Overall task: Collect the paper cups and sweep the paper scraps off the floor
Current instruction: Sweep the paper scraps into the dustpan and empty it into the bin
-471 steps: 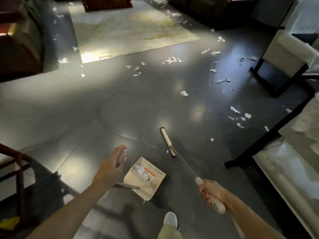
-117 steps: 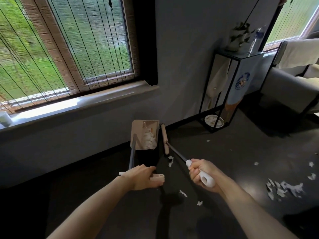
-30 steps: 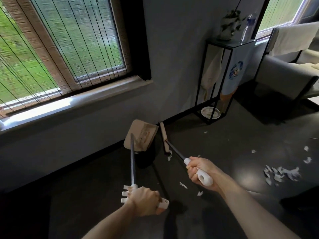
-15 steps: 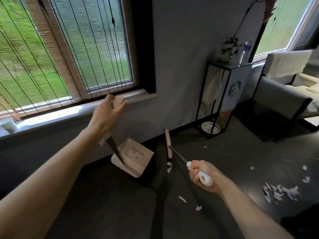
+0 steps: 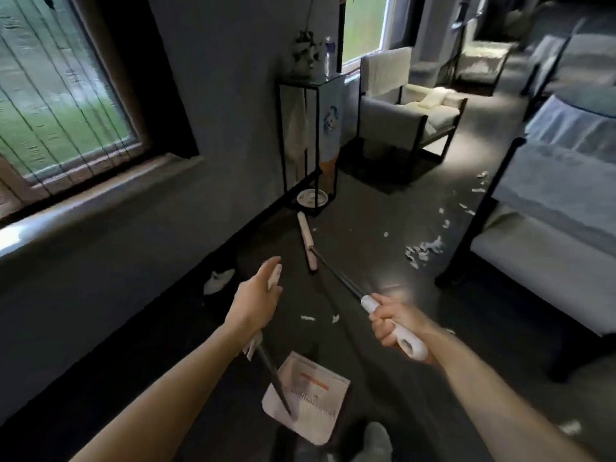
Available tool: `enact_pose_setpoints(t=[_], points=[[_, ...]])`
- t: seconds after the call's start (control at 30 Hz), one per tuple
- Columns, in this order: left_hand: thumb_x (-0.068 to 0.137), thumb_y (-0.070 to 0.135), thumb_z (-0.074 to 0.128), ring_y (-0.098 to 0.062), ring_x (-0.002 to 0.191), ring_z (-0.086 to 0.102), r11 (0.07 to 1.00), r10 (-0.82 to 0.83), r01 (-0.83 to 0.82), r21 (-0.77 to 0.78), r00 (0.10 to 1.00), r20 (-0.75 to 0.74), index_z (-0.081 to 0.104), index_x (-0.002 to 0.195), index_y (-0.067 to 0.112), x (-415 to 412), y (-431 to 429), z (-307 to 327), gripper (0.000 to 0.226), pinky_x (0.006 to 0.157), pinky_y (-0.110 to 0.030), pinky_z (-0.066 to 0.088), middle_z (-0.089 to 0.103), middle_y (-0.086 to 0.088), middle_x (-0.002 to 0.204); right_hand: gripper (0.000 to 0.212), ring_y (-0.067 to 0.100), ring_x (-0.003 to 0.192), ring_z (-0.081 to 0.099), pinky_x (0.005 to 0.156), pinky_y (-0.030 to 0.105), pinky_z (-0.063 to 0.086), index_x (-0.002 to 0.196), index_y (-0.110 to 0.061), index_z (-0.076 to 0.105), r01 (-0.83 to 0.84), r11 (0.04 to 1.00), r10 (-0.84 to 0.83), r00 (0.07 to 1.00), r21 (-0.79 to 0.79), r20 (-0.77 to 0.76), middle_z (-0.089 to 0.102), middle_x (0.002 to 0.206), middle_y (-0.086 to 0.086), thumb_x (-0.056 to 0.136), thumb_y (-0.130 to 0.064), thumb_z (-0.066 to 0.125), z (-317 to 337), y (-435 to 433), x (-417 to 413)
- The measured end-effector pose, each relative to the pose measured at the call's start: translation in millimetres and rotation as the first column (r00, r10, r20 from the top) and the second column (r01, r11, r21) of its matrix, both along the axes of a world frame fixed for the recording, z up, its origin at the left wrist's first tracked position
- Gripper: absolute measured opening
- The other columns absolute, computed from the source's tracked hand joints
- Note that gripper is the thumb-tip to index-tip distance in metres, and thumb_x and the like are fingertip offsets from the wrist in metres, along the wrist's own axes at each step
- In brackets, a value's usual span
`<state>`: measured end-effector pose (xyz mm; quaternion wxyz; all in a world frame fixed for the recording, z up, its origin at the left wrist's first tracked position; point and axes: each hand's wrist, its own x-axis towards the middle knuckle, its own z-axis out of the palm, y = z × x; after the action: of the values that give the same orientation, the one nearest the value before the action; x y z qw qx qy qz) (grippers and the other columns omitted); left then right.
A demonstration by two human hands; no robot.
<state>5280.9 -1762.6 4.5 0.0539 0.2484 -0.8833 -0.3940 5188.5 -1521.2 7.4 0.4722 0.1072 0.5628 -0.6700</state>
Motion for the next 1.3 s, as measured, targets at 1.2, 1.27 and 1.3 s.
enact_pose_setpoints(t=[1.2, 1.27, 1.3], points=[[0.096, 0.024, 0.049, -0.020, 0.059, 0.059, 0.674, -0.738, 0.739, -0.012, 0.672, -0.061, 0.033, 0.135, 0.043, -145, 749, -24, 0.047, 0.040, -0.022, 0.042, 0.057, -0.009, 0.094, 0.025, 0.003, 0.027, 0.038, 0.027, 0.010, 0.031, 0.075, -0.012, 0.041, 0.907, 0.414, -0.880, 0.376, 0.080, 0.292, 0.039, 0.041, -0.001, 0.095, 0.003, 0.036, -29, 736, 162], [0.096, 0.023, 0.049, -0.020, 0.058, 0.060, 0.662, -0.747, 0.750, 0.008, 0.661, -0.075, 0.033, 0.134, 0.044, -166, 790, -25, 0.046, 0.041, -0.024, 0.044, 0.058, -0.004, 0.085, 0.025, 0.002, 0.026, 0.038, 0.027, 0.010, 0.032, 0.075, -0.012, 0.041, 0.911, 0.403, -0.882, 0.363, 0.084, 0.302, 0.039, 0.041, -0.001, 0.095, 0.002, 0.038, -32, 773, 140], [0.096, 0.022, 0.048, -0.020, 0.058, 0.060, 0.657, -0.751, 0.754, 0.013, 0.656, -0.076, 0.033, 0.134, 0.044, -177, 811, -27, 0.046, 0.040, -0.023, 0.044, 0.057, -0.002, 0.082, 0.025, 0.002, 0.026, 0.039, 0.026, 0.010, 0.032, 0.074, -0.012, 0.041, 0.912, 0.401, -0.881, 0.359, 0.084, 0.306, 0.039, 0.041, -0.002, 0.094, 0.002, 0.038, -34, 791, 127]])
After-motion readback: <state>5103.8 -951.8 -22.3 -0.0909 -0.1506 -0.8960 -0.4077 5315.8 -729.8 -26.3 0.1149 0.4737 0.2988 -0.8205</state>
